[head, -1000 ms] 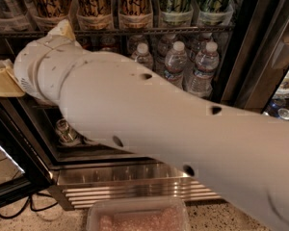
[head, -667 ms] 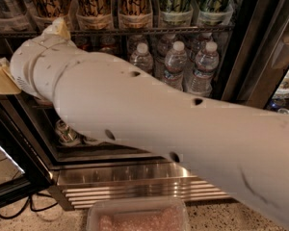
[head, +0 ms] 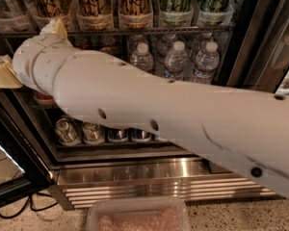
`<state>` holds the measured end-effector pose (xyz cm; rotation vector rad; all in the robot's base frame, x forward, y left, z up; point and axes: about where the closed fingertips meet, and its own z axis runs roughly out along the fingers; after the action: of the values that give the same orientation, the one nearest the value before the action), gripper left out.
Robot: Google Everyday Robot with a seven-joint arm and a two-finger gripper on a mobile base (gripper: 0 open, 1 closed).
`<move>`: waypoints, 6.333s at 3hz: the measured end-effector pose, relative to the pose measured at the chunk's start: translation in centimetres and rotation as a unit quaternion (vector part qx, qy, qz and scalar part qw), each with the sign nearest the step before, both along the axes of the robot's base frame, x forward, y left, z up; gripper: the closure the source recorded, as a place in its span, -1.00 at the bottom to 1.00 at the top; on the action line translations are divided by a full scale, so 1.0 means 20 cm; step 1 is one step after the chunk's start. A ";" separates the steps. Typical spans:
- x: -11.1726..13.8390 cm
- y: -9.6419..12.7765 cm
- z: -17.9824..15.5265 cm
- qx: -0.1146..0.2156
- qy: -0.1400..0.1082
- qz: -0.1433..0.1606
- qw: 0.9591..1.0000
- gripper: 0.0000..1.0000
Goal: Pick redbull can from top shelf of fridge
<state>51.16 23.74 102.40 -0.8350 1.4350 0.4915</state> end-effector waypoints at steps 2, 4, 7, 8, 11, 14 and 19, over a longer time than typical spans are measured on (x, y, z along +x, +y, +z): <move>0.06 0.09 0.03 0.007 -0.008 -0.009 1.000 -1.00; 0.07 0.15 0.11 0.024 -0.004 -0.038 0.999 -1.00; 0.04 0.21 0.16 0.015 -0.038 -0.052 0.998 -0.62; 0.05 0.22 0.17 0.014 -0.047 -0.071 0.996 -0.44; 0.10 0.19 0.17 0.034 -0.036 -0.183 0.982 -0.50; 0.10 0.21 0.19 0.043 -0.040 -0.180 0.982 -0.52; 0.25 0.26 0.25 0.065 -0.054 -0.206 0.975 -0.22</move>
Offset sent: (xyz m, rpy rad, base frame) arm 0.0229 0.0431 0.0251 0.0229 -0.0043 -0.0611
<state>56.08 28.85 107.34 -0.4334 1.4111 0.2160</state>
